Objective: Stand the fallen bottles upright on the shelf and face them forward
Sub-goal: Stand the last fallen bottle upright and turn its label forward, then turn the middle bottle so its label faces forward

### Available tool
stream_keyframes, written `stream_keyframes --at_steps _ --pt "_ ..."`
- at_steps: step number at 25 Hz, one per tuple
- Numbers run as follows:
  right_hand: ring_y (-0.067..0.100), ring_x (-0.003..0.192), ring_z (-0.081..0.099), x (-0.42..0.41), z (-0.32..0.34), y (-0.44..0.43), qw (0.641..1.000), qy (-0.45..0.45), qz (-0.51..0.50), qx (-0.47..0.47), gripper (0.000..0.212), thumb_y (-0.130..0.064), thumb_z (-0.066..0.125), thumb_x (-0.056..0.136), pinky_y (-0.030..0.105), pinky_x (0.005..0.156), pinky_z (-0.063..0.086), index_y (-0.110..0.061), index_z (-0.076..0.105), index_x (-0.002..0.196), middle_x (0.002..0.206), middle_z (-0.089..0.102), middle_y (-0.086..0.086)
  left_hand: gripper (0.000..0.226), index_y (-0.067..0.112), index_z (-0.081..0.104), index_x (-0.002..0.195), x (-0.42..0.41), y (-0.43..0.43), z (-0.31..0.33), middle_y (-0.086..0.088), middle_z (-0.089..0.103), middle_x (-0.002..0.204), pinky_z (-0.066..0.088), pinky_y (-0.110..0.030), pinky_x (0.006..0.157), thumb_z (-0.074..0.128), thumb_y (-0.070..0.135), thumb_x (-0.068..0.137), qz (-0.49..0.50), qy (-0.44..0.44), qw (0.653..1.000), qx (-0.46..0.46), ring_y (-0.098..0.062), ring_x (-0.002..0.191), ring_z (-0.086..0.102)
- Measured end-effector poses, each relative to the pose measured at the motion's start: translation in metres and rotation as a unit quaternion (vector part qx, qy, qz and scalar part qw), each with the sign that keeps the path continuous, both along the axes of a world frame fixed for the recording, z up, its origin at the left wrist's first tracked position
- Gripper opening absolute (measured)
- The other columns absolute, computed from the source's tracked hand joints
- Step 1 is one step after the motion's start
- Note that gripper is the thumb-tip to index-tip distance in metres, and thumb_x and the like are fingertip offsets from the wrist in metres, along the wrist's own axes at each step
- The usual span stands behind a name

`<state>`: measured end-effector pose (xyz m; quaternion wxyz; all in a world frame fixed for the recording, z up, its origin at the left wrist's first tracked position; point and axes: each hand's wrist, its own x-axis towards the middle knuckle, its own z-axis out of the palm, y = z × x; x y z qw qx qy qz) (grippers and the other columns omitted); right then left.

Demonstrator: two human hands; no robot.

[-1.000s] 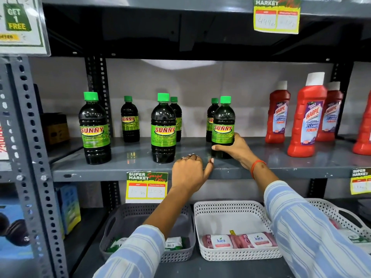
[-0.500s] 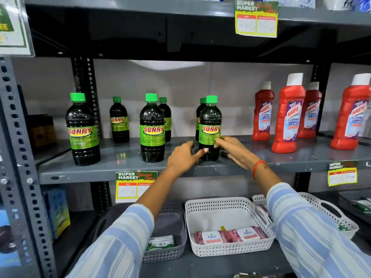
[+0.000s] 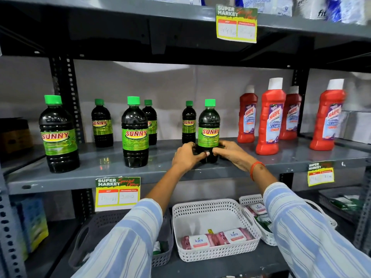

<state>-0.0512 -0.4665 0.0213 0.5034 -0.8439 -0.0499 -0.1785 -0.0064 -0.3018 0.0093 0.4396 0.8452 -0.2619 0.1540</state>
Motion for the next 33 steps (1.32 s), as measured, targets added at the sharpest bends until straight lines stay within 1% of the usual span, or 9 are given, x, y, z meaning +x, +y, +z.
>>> stream_keyframes --at_steps 6,9,12,14,16,19,22,25,33 --pt "0.01 0.068 0.046 -0.002 0.0 0.001 1.0 0.001 -0.002 0.024 0.014 -0.007 0.059 0.08 0.019 0.059 0.036 -0.007 0.067 0.091 0.069 0.057 -0.002 0.047 0.013 0.063 0.11 0.005 -0.003 -0.001 -0.008 0.071 0.111 0.053 -0.043 0.087 0.073 0.042 0.075 0.003 -0.011 1.0 0.0 -0.026 0.103 0.063" --pt "0.018 0.093 0.057 -0.005 0.0 0.01 1.0 0.001 -0.028 0.003 0.033 -0.013 0.063 0.079 0.024 0.077 0.049 -0.014 0.058 0.111 0.098 0.065 0.003 0.045 0.009 0.061 0.113 -0.005 -0.002 -0.001 -0.01 0.07 0.111 0.052 -0.037 0.087 0.073 0.034 0.077 0.002 -0.031 0.999 -0.035 -0.025 0.103 0.063" --pt "0.029 0.128 0.039 -0.015 -0.006 0.038 0.96 -0.192 -0.195 -0.054 0.073 -0.024 0.066 0.077 0.039 0.11 0.033 -0.007 0.035 0.141 0.136 0.047 0.015 0.054 0.008 0.047 0.129 -0.021 0.018 -0.003 -0.012 0.059 0.129 0.041 -0.029 0.098 0.068 0.026 0.082 0.044 -0.16 0.975 -0.146 -0.025 0.118 0.055" --pt "0.028 0.121 0.039 -0.024 -0.005 0.062 0.88 -0.375 -0.268 -0.112 0.073 -0.028 0.064 0.072 0.03 0.106 0.029 -0.005 0.041 0.137 0.129 0.048 0.018 0.075 0.004 0.027 0.142 -0.028 0.04 -0.004 -0.017 0.042 0.144 0.033 -0.034 0.107 0.065 0.033 0.084 0.144 -0.3 0.935 -0.121 -0.028 0.131 0.041" --pt "0.026 0.113 0.044 -0.025 0.003 0.087 0.858 -0.438 -0.22 -0.153 0.061 -0.025 0.062 0.072 0.028 0.102 0.035 -0.005 0.051 0.128 0.12 0.052 0.016 0.088 0.0 0.015 0.144 -0.029 0.066 -0.002 -0.024 0.032 0.148 0.03 -0.043 0.109 0.063 0.041 0.083 0.233 -0.366 0.895 -0.106 -0.035 0.135 0.034" --pt "0.027 0.117 0.05 -0.003 0.009 0.133 0.963 -0.231 -0.069 -0.118 0.051 -0.023 0.065 0.08 0.039 0.102 0.042 -0.006 0.053 0.126 0.123 0.054 0.014 0.087 0.005 0.02 0.143 -0.02 0.123 0.006 -0.019 0.036 0.147 0.032 -0.041 0.109 0.065 0.044 0.08 0.193 -0.267 0.934 -0.135 -0.03 0.134 0.036" --pt "0.027 0.121 0.053 0.018 0.013 0.201 0.994 -0.032 0.069 -0.074 0.055 -0.025 0.066 0.081 0.038 0.101 0.044 -0.01 0.048 0.13 0.131 0.057 0.012 0.054 0.001 0.047 0.127 -0.013 0.203 0.014 -0.022 0.059 0.126 0.049 -0.019 0.083 0.07 0.021 0.082 0.095 -0.047 0.984 -0.146 -0.024 0.107 0.059" --pt "0.026 0.116 0.058 0.027 0.007 0.194 0.996 -0.025 0.065 -0.048 0.053 -0.022 0.07 0.079 0.039 0.099 0.047 -0.009 0.052 0.127 0.126 0.063 0.012 0.032 -0.005 0.057 0.114 -0.008 0.195 0.017 -0.028 0.063 0.116 0.047 -0.003 0.063 0.065 -0.001 0.083 -0.009 0.018 0.997 -0.07 -0.014 0.088 0.058" --pt "0.02 0.108 0.06 0.038 -0.003 0.163 0.997 -0.026 0.079 -0.002 0.047 -0.021 0.071 0.077 0.029 0.09 0.049 -0.016 0.059 0.122 0.119 0.066 0.006 0.036 -0.002 0.06 0.115 0.001 0.171 0.013 -0.018 0.068 0.11 0.05 -0.005 0.07 0.069 0.006 0.081 -0.038 0.016 0.994 -0.097 -0.014 0.091 0.063"
